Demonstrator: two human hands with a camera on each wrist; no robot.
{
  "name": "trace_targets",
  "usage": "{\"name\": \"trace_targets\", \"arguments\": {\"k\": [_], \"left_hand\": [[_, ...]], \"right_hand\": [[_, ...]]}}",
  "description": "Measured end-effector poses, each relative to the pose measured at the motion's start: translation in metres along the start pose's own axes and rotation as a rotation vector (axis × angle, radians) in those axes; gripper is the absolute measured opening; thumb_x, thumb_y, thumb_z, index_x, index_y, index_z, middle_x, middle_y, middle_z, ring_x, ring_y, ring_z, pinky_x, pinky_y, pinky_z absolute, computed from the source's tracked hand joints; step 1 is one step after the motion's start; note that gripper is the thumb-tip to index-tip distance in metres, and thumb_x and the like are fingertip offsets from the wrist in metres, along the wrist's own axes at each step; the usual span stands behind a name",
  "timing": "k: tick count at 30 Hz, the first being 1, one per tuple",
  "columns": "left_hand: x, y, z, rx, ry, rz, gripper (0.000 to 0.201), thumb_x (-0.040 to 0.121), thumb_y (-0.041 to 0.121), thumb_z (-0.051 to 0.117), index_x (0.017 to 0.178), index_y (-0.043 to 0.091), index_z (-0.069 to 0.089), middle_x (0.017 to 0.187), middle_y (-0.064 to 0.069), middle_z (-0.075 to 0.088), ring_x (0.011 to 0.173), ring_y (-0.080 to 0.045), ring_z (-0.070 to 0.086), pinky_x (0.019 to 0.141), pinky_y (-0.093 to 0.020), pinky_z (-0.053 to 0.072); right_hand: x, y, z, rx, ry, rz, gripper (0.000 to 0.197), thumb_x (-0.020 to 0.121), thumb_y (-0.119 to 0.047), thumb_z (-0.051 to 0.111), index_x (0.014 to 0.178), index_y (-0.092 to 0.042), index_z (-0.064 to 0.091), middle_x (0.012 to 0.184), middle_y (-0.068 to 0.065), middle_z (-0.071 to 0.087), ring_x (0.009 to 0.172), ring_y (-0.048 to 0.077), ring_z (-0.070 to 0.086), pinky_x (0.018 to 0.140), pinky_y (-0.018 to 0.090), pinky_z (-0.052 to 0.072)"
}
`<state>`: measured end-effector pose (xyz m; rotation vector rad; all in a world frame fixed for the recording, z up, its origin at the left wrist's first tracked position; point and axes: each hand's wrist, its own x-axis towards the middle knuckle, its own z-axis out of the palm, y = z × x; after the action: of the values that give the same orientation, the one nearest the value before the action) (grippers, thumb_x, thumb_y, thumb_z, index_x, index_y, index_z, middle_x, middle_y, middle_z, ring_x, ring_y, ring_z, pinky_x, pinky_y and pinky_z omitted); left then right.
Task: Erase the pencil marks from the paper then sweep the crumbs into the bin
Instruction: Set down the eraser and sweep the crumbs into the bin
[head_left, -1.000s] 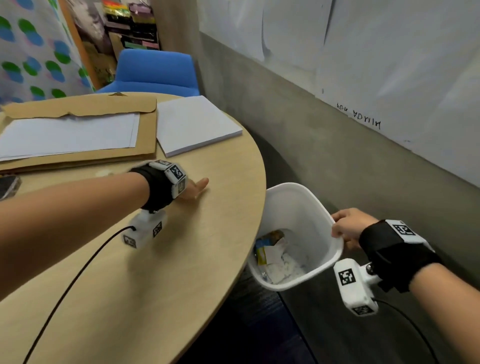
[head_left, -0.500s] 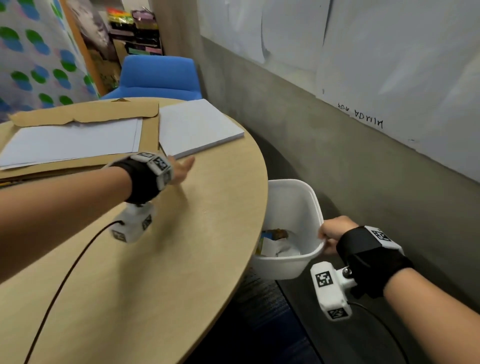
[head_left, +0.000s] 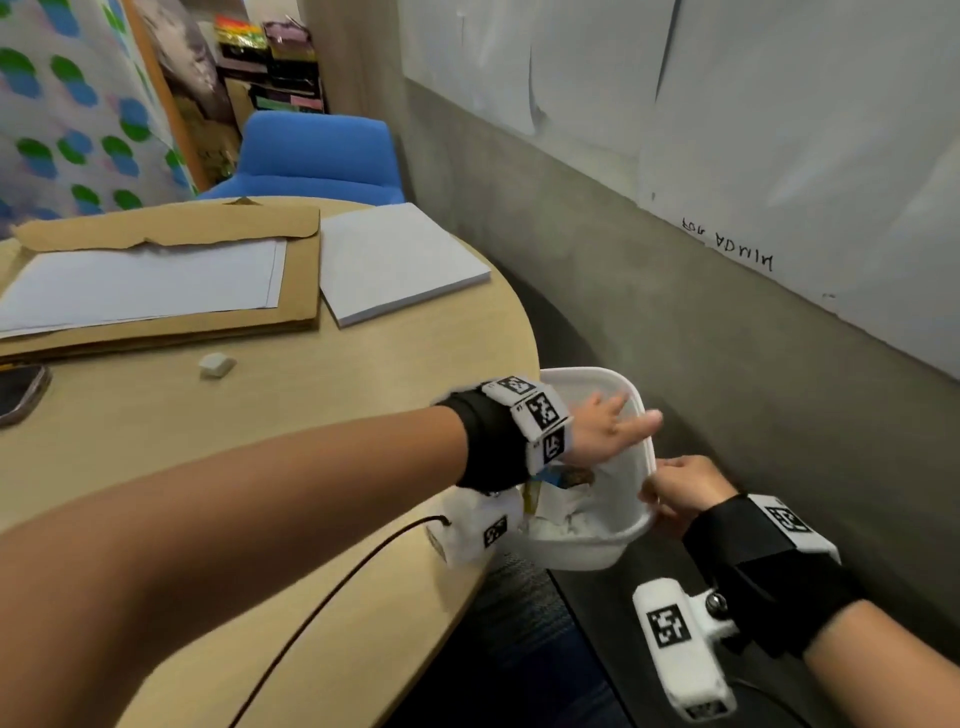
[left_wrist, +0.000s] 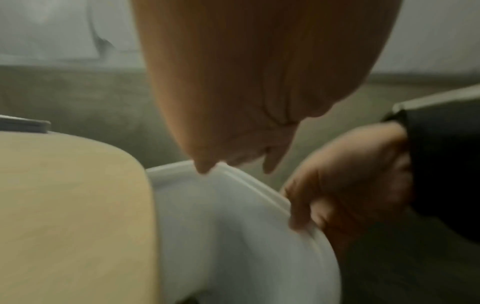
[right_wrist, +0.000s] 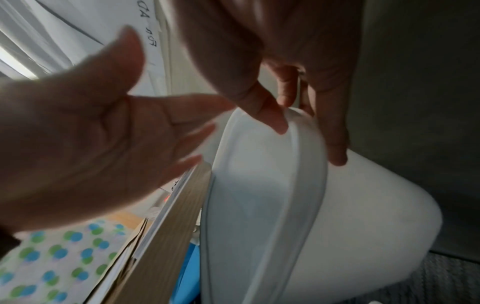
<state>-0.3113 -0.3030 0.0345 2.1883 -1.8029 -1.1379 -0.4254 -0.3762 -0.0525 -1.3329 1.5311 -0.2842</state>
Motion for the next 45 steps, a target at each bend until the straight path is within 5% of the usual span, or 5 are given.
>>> {"name": "trace_targets", "arguments": {"k": [6,15,28,37,45], "left_hand": [[-0.043,-0.134,-0.048,0.061,0.256,-0.502,0.079,0.09,0.06,0.0,0.15,0.01,0.001,0.157,-0.016,-0.008,0.145,-0.032,-0.006,0.117,-0.045,-0.003],[-0.147,-0.249,-0.02,-0.084,0.469,-1.08,0.087,0.093,0.056,0.036,0.146,-0.006,0.006,0.154,-0.025,0.005,0.144,-0.037,0.003,0.116,-0.036,0.005],[-0.042,-0.048,0.026,-0.207,0.206,-0.157,0.069,0.098,0.052,0.019,0.149,0.006,0.011,0.157,-0.015,0.003,0.145,-0.028,0.006,0.116,-0.038,0.005],[-0.131,-0.206,-0.028,-0.079,0.506,-0.992,0.087,0.092,0.061,0.025,0.148,-0.001,0.001,0.155,-0.02,-0.01,0.144,-0.036,-0.005,0.116,-0.042,-0.001],[-0.113,-0.168,0.013,0.164,0.276,-0.786,0.091,0.087,0.07,0.023,0.149,0.007,0.002,0.155,-0.022,-0.002,0.143,-0.039,0.005,0.116,-0.046,0.008]], "right_hand": [[-0.025,-0.004,-0.012,0.097,-0.065,-0.013,0.029,0.08,0.024,0.035,0.077,0.004,0.056,0.067,0.015,0.051,0.053,0.028,0.051,0.027,0.025,0.042],[-0.041,-0.004,-0.007,0.074,-0.096,0.003,0.029,0.081,0.022,0.036,0.08,0.002,0.056,0.073,0.017,0.055,0.062,0.031,0.053,0.028,0.033,0.045],[-0.044,0.012,0.002,0.008,-0.079,-0.016,0.028,0.078,0.021,0.039,0.071,0.001,0.057,0.072,0.019,0.053,0.063,0.028,0.042,0.052,0.027,0.04],[-0.06,0.017,-0.007,0.056,-0.168,-0.006,0.027,0.081,0.019,0.04,0.074,-0.001,0.056,0.078,0.018,0.059,0.067,0.032,0.06,0.048,0.032,0.052],[-0.071,0.023,-0.013,0.06,-0.187,-0.028,0.025,0.081,0.018,0.042,0.078,-0.001,0.058,0.079,0.019,0.061,0.065,0.033,0.06,0.048,0.033,0.053]]}}
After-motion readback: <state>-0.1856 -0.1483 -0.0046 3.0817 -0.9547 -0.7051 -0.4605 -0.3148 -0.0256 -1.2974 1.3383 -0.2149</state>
